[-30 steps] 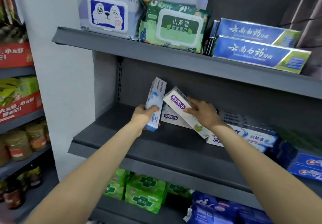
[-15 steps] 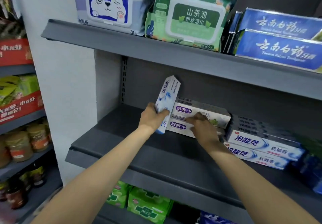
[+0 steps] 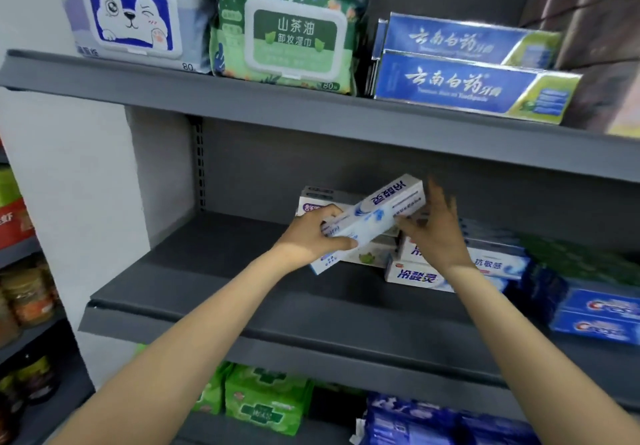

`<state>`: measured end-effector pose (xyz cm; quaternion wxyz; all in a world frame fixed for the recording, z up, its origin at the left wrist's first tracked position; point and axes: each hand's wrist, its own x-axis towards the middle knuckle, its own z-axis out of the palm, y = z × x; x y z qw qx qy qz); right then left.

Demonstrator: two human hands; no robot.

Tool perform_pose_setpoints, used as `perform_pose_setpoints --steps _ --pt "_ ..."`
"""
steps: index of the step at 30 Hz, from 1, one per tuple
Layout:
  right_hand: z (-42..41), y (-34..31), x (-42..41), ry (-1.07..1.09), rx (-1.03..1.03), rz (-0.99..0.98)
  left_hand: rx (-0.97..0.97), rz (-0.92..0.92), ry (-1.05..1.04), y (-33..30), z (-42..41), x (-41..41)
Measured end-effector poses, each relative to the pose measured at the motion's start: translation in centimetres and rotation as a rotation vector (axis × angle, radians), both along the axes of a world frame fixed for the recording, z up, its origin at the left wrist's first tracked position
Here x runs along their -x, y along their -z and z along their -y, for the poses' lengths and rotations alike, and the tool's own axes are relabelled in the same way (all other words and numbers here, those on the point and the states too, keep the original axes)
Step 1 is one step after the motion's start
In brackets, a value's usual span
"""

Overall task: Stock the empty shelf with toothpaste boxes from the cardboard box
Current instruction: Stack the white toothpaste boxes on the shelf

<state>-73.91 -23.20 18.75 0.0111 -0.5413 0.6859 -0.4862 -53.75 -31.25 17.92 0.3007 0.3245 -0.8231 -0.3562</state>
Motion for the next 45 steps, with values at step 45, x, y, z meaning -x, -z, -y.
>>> perform_pose_setpoints --steps 45 --pt "-9.4 0.5 8.2 -0.099 -0.032 0.653 0.04 0.302 0.157 1.4 -8.6 11.0"
